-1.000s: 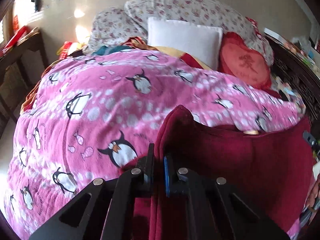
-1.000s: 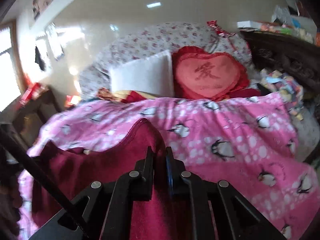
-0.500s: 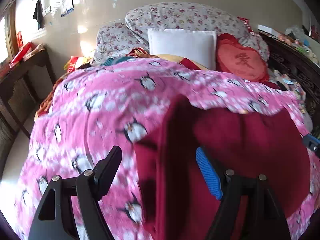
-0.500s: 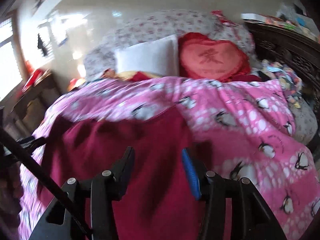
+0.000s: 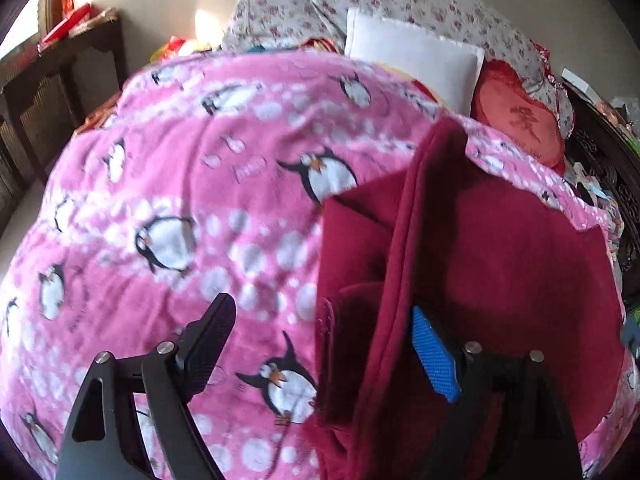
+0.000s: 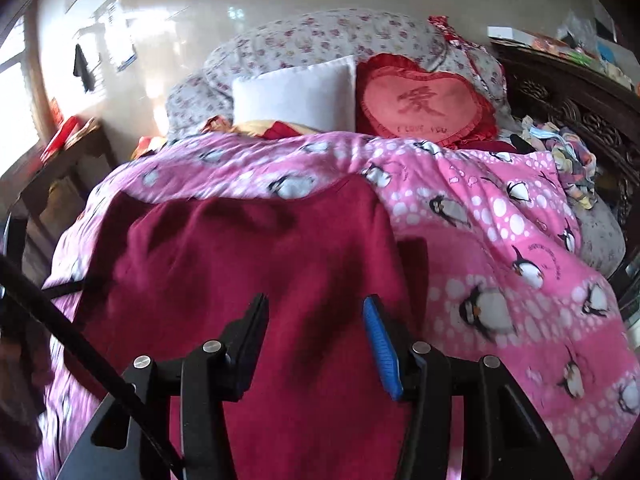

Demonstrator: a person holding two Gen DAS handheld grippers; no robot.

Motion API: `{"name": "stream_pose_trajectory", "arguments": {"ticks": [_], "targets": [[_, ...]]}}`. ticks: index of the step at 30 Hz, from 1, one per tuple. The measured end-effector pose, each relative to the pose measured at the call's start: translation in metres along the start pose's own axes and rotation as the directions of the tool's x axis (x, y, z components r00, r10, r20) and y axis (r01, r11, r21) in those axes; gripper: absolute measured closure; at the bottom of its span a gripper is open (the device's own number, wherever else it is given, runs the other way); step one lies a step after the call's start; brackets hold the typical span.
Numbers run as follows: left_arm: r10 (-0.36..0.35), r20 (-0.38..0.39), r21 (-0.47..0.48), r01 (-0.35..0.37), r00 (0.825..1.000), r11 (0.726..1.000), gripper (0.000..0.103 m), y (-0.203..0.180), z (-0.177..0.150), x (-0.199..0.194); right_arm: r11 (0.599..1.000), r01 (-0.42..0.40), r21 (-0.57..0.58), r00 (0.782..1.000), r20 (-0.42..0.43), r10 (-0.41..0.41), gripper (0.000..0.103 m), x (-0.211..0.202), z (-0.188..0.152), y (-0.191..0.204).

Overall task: Fold small clothes
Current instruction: 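Carry the held hem over toward the collar with both tools, release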

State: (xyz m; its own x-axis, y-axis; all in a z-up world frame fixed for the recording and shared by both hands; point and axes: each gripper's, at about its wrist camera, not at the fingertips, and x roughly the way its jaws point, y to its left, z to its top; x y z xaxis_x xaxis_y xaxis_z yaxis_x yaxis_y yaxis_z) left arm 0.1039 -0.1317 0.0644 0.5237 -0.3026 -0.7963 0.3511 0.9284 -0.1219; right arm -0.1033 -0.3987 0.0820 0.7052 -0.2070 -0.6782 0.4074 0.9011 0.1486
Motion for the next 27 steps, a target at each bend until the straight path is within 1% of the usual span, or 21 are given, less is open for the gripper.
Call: {"name": "stream_pose_trajectory", "arguments": {"ticks": [4, 6, 7, 8, 9, 10, 11, 13, 15, 17, 18, 19, 20, 21, 23, 25, 26, 27], "targets": [[0.014, 0.024, -0.029, -0.014, 1.0, 0.999, 0.017, -0.002, 0.016, -0.001, 1.0, -0.01, -0.012, 1.0, -0.002, 0.01, 0.05, -0.013, -0.026, 0.007], [0.041, 0.031, -0.034, -0.04, 0.999, 0.999, 0.017, -0.004, 0.026, 0.006, 0.999, 0.021, -0.046, 1.0, -0.007, -0.021, 0.05, -0.007, -0.037, 0.012], [0.063, 0.022, -0.029, -0.063, 0.998, 0.998, 0.017, -0.006, 0.032, 0.014, 0.997, 0.041, -0.065, 0.999, -0.027, -0.042, 0.049, 0.002, -0.041, 0.014], [0.077, -0.002, -0.031, -0.077, 0.997, 0.997, 0.017, -0.004, 0.035, 0.023, 0.994, 0.062, -0.087, 0.997, -0.044, -0.066, 0.048, 0.011, -0.044, 0.017], [0.081, -0.024, -0.04, -0.082, 0.996, 0.996, 0.015, -0.003, 0.038, 0.03, 0.992, 0.075, -0.102, 0.996, -0.041, -0.08, 0.047, 0.012, -0.045, 0.019], [0.068, -0.034, -0.062, -0.07, 0.997, 0.996, 0.015, 0.0, 0.04, 0.034, 0.991, 0.079, -0.109, 0.996, -0.041, -0.084, 0.047, 0.009, -0.043, 0.021], [0.062, -0.033, -0.068, -0.064, 0.998, 0.996, 0.015, 0.002, 0.04, 0.034, 0.991, 0.075, -0.109, 0.996, -0.042, -0.08, 0.047, 0.005, -0.041, 0.022], [0.06, -0.016, -0.053, -0.061, 0.998, 0.997, 0.015, 0.0, 0.04, 0.028, 0.996, 0.027, -0.081, 0.999, -0.017, -0.028, 0.047, -0.01, -0.037, 0.022], [0.079, 0.023, -0.012, -0.079, 0.997, 0.997, 0.015, -0.004, 0.035, 0.018, 0.998, -0.012, -0.066, 1.0, -0.001, 0.012, 0.047, -0.018, -0.035, 0.024], [0.092, 0.035, 0.007, -0.093, 0.995, 0.996, 0.015, -0.005, 0.031, 0.013, 0.997, -0.027, -0.069, 1.0, 0.0, 0.027, 0.047, -0.017, -0.037, 0.029], [0.093, 0.039, 0.013, -0.094, 0.995, 0.996, 0.015, -0.006, 0.029, 0.009, 0.997, -0.026, -0.078, 1.0, -0.016, 0.024, 0.046, -0.01, -0.04, 0.032], [0.092, 0.042, 0.014, -0.093, 0.995, 0.996, 0.015, -0.006, 0.027, 0.006, 0.996, -0.009, -0.094, 0.999, -0.036, 0.006, 0.044, -0.002, -0.043, 0.035], [0.088, 0.046, 0.013, -0.089, 0.995, 0.996, 0.015, -0.006, 0.025, 0.002, 0.994, 0.007, -0.105, 0.999, -0.05, -0.013, 0.043, 0.005, -0.045, 0.037], [0.083, 0.051, 0.011, -0.084, 0.995, 0.996, 0.015, -0.006, 0.023, -0.002, 0.994, 0.026, -0.11, 0.998, -0.054, -0.032, 0.042, 0.01, -0.047, 0.039], [0.071, 0.058, 0.014, -0.072, 0.996, 0.997, 0.015, -0.006, 0.015, -0.013, 0.994, 0.031, -0.104, 0.998, -0.047, -0.036, 0.035, 0.006, -0.044, 0.044], [0.064, 0.064, 0.026, -0.066, 0.996, 0.997, 0.015, -0.008, 0.01, -0.023, 0.996, 0.015, -0.093, 0.999, -0.027, -0.017, 0.035, -0.003, -0.036, 0.05], [0.06, 0.067, 0.031, -0.062, 0.996, 0.998, 0.015, -0.008, 0.007, -0.027, 0.996, -0.006, -0.086, 1.0, -0.018, 0.004, 0.035, -0.007, -0.032, 0.052], [0.055, 0.071, 0.034, -0.057, 0.996, 0.998, 0.015, -0.008, 0.004, -0.032, 0.996, -0.043, -0.073, 0.999, -0.019, 0.041, 0.035, -0.009, -0.025, 0.056]]}}
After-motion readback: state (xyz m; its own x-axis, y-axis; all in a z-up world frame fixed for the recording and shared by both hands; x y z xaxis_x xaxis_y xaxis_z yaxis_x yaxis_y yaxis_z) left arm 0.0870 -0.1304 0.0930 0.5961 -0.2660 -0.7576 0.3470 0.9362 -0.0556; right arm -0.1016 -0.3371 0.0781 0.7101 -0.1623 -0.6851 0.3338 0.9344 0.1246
